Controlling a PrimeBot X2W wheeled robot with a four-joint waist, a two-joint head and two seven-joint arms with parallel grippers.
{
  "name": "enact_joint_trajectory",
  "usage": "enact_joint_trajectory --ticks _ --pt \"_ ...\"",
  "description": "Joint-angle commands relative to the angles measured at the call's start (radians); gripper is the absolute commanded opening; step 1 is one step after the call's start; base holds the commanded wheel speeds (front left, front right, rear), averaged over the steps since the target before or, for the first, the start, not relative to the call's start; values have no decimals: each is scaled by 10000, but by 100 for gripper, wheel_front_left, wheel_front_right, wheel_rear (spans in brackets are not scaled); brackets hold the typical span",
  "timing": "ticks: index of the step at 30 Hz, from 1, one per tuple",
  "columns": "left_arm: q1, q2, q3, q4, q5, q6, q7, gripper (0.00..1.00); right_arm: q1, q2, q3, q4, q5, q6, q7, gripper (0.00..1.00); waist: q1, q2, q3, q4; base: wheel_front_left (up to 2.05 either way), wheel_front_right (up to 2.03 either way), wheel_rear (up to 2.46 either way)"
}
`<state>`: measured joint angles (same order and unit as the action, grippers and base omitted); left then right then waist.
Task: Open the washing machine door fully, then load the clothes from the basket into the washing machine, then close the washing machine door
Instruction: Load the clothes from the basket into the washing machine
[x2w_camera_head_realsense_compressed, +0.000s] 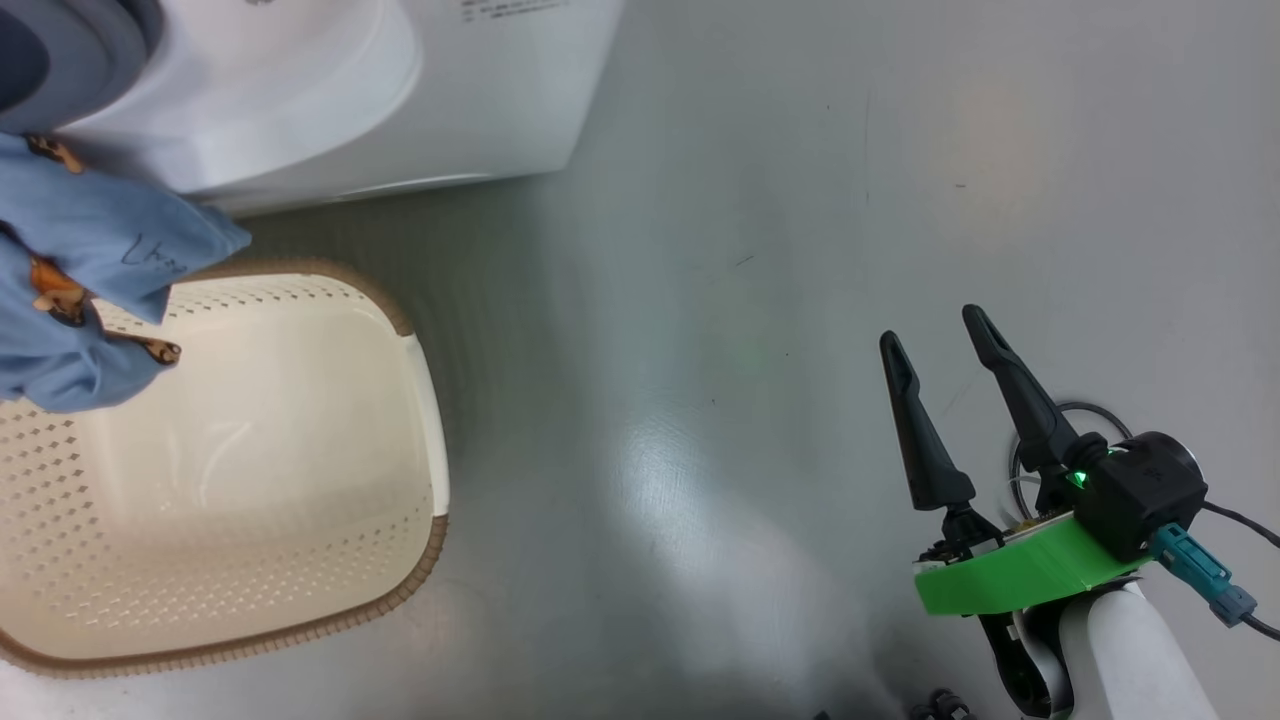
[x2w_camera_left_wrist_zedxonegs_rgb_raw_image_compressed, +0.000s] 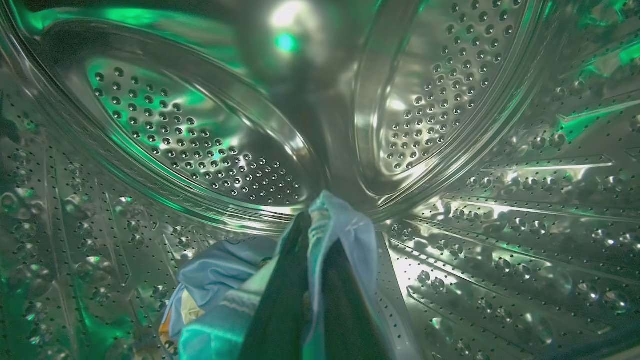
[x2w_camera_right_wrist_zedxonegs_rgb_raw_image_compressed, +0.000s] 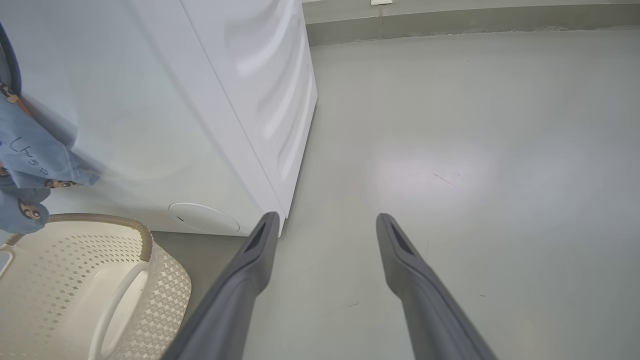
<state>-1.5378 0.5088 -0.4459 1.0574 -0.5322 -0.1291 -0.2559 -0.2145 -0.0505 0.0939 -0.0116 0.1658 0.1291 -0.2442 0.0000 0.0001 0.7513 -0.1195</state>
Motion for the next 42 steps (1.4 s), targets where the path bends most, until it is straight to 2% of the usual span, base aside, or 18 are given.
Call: enact_joint_trajectory --ticks 1,3,14,23,34,42 --pt "-189 562 123 -211 -83 -15 -56 0 90 3 259 -148 -59 16 -95 100 0 -1 -35 20 0 0 0" --pt "-113 586 151 -255 -101 -15 -57 100 74 3 242 -115 -65 16 -98 100 0 -1 -94 52 0 0 0" --pt "803 258 195 -643 -144 -15 -58 100 92 3 98 -117 -225 16 27 100 0 -1 -708 470 0 0 0" --pt "2263 -47 123 -1444 -374 -15 -58 100 335 -18 -131 -253 -348 16 253 100 0 -1 -1485 998 0 0 0" --pt "4681 -312 -76 -2951 -472 -15 -58 100 810 -97 -394 -502 -375 16 601 100 0 -1 -2503 1705 0 0 0" --pt "7024 -569 590 -4592 -247 -4 -58 100 1194 -107 -511 -639 -345 16 768 100 0 -1 -3109 2034 0 0 0"
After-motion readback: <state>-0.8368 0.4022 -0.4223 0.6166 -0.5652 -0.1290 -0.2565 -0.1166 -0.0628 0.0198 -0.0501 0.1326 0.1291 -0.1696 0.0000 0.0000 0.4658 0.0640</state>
